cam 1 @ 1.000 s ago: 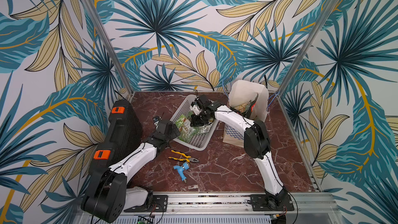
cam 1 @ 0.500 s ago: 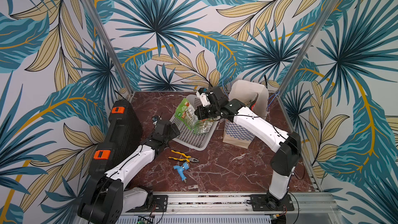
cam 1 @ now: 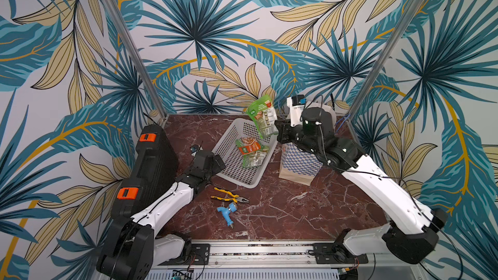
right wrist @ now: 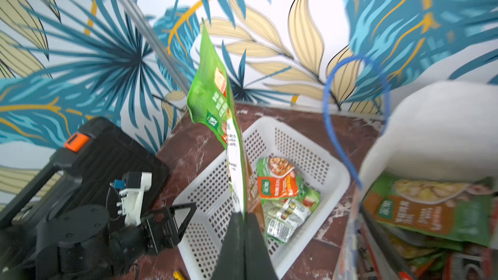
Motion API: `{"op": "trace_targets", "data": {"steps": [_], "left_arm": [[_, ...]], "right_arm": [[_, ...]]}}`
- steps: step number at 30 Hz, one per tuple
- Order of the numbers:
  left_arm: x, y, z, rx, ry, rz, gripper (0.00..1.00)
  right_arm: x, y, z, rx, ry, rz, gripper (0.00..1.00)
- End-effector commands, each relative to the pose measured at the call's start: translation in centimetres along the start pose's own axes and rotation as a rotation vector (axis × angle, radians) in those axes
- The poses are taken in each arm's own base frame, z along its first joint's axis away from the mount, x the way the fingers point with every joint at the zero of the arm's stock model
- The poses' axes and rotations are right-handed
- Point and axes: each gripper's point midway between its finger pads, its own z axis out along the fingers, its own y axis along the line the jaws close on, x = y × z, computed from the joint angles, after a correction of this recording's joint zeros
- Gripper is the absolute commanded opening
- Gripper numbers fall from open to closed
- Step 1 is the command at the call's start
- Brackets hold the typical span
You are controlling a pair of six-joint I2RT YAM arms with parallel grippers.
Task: Place the condiment packets inside the bag
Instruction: Place the condiment packet in the paper bag.
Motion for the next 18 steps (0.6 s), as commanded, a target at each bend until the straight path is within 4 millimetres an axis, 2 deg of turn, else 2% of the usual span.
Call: {"op": "trace_targets", "data": {"steps": [1,5,9,13,18], "left_arm": [[1.3,0.4,-0.5,0.019,0.029,-0.054,1.0],[2.4,-0.4,-1.4,0.077,0.033,-0.097,1.0],[3.6,-2.2,-2.6,0.154,0.018,-0.098,1.0],[4.0,-3.7,-3.9,0.193,-0.007,-0.06,1.0],[3.0,-4.3,-5.1,0.204,-0.066,-0.018,1.0]], "right_arm": [[-3.3,-2.5,-3.3,0.117,-0.167,0.01,0.0],[-4.6,-5.2,-6.9,0.226,-0.27,0.025,0.0],[-4.9,-7.8,-9.0,0.341,-0.332,0.033,0.0],[-4.2,-9.9,-8.7,0.452,-0.308,0.016,0.0],[-2.2,-11.8,-6.0,0.525,-0.217,0.015,0.0]]}}
